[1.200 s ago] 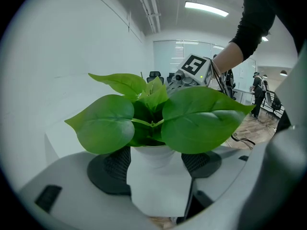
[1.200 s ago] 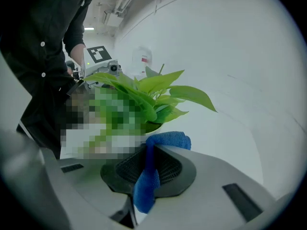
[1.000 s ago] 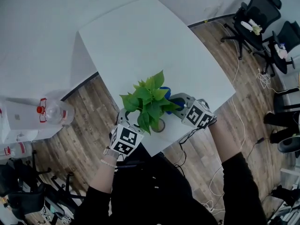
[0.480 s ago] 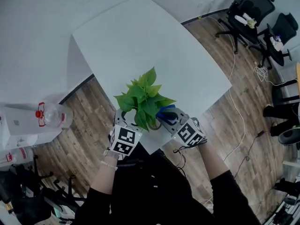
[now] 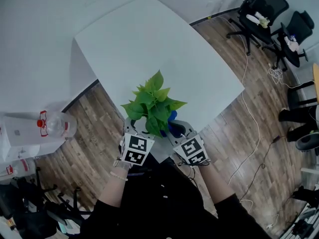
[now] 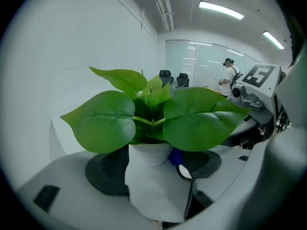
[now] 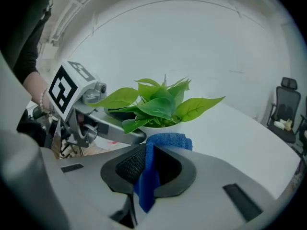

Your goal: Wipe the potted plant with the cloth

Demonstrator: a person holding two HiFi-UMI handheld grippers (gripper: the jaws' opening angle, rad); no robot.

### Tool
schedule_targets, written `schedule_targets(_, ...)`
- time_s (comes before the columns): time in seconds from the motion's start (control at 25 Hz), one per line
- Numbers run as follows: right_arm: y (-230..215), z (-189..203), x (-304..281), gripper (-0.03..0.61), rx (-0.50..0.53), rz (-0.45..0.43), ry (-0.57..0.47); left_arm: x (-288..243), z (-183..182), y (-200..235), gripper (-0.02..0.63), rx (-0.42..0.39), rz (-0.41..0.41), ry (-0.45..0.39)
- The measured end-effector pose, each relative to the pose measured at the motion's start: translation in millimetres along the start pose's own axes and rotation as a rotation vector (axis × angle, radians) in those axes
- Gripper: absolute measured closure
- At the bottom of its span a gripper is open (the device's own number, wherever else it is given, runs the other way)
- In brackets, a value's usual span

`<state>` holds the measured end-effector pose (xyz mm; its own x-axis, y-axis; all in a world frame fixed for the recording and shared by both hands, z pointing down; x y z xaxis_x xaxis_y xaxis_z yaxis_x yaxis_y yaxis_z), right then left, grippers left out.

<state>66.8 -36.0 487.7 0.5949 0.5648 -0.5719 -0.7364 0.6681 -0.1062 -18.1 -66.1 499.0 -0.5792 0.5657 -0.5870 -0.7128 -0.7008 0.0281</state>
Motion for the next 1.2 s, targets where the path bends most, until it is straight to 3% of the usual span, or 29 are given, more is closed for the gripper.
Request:
schedule_targets(0.28, -9.7, -0.6, 3.1, 0.503, -0.152, 0.081, -0.036, 16.4, 4.4, 9.6, 0.275, -0.026, 0.088, -0.014)
schedule_targets(0.72, -36.6, -10.6, -4.4, 0.503, -0.181, 0.148, -0.032, 20.6, 8.9, 61.6, 0.273, -0.201, 0.175, -0.003)
schedule_targets(0.96, -57.9, -23.1, -13.1, 0.503, -0.117, 0.167, -0.009, -0.2, -6.7, 68.6, 0.251, -0.293, 0.283, 0.006)
schedule_targets(1.2, -69.1, -39.6, -22.8, 0.503, 0.094, 0.097, 0.031, -15.2, -10.6, 73.8, 0.229, -0.333, 0.360, 0.017)
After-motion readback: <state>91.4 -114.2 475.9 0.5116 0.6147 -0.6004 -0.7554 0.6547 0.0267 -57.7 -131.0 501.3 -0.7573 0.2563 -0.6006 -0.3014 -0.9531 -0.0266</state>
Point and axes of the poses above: the fingertips, and each gripper's own axes: x backward along the fingers, y to its left, z out of its underside, the point moved 4 cm from there along x, backward along the fingers, and after that the axes turned 1 degree about y, right-handed, at the moved point
